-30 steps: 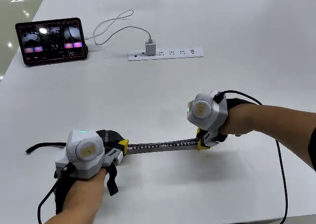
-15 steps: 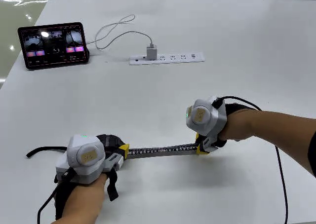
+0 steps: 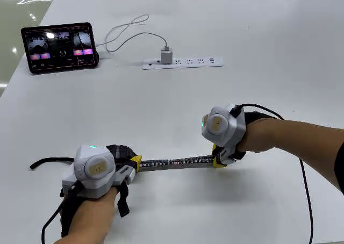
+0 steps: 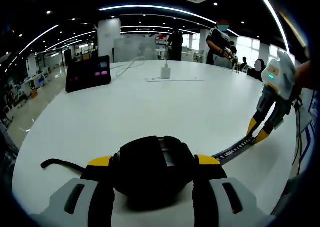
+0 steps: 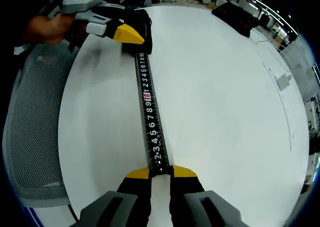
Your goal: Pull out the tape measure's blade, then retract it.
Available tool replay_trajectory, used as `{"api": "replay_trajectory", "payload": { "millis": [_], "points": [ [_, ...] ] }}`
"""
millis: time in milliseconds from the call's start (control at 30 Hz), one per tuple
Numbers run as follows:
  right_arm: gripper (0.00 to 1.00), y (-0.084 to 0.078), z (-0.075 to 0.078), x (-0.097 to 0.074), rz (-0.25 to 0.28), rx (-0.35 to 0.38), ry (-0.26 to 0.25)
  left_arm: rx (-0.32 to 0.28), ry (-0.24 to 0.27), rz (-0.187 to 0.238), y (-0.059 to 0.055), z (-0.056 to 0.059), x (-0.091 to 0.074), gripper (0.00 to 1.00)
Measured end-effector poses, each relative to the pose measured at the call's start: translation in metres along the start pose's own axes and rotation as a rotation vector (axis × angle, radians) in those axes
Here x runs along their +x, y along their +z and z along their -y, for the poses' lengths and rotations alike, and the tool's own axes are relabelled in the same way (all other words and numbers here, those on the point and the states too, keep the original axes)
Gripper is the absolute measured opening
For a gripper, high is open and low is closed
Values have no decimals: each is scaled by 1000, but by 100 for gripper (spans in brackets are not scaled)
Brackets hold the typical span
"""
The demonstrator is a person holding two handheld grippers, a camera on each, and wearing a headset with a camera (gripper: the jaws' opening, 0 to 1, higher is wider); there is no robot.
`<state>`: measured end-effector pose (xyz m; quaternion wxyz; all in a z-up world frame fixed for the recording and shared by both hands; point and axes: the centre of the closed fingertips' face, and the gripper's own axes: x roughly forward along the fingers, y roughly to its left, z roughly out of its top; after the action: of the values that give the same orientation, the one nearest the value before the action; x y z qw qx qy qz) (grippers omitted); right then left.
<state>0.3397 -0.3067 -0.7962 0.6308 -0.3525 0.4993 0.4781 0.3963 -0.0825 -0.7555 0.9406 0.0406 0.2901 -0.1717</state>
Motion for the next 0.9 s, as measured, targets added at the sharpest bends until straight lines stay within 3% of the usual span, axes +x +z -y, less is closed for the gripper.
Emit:
{"api": "replay_trajectory", "payload": {
  "millis": [900],
  "points": [
    [9, 8, -1, 2, -3, 14, 3, -3, -1, 0, 0, 0, 0, 59]
  ]
}}
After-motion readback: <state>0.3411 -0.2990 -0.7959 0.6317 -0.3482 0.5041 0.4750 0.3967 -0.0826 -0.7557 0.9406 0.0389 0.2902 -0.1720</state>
